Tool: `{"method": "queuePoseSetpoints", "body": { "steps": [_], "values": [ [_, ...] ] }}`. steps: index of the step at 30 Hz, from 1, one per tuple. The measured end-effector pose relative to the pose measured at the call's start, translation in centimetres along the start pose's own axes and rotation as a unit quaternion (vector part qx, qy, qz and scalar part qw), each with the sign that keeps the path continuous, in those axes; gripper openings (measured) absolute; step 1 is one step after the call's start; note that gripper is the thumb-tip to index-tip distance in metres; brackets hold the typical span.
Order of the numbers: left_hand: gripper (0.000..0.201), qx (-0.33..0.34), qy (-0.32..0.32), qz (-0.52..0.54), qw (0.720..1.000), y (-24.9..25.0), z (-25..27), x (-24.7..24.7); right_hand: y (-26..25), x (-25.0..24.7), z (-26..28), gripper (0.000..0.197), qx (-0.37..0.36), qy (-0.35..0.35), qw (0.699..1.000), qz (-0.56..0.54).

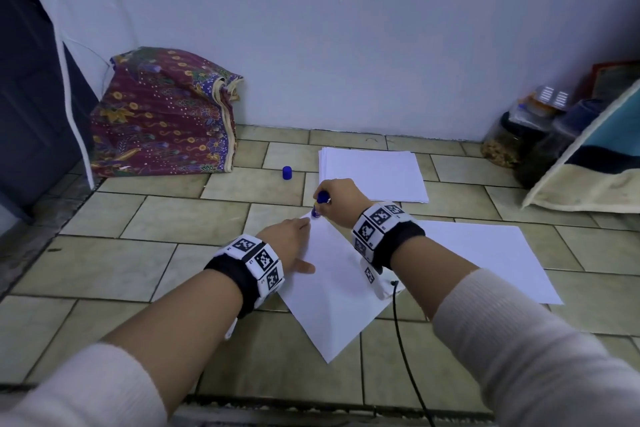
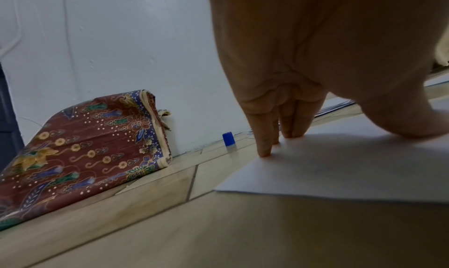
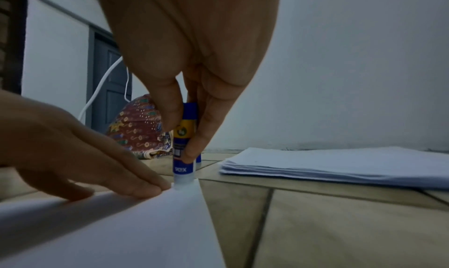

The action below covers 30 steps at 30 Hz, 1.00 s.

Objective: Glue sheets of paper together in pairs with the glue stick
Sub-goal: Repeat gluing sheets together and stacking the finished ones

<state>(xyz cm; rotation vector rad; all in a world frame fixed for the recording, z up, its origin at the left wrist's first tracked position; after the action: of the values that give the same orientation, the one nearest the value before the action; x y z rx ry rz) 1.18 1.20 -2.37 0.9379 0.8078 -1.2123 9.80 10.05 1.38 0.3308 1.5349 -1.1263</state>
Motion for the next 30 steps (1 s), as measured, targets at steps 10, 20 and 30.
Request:
{"method": "queuePoseSetpoints", "body": {
  "steps": [10,20,30],
  "values": [
    [0.099,0.011,-0.013,-0.01,1.0,-0.4,-0.6,0.3,-0.3,-0.8,1.2,0.023,-0.053,-0.081,0.987,0.13],
    [0.104,0.014,-0.008,-0.036,0.999,-0.5,-1.1,0.3,2.8,-1.9,7.6,0.02,-0.076,-0.139,0.981,0.115],
    [0.061,0.041,-0.023,-0.099,0.994,-0.9,-0.7,-0.5,6.0,-2.6,12.1,0.021,-0.085,-0.168,0.976,0.114]
  ]
}}
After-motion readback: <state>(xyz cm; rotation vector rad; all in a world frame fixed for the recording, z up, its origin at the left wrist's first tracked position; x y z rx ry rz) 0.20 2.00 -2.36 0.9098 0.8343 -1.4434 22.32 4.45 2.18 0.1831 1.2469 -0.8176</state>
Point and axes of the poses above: each hand's wrist, its own z-axis away from the middle knuckle, its own x-axis out of the palm, y = z × x, the point moved 4 cm from there along -z, towards the middle knuckle
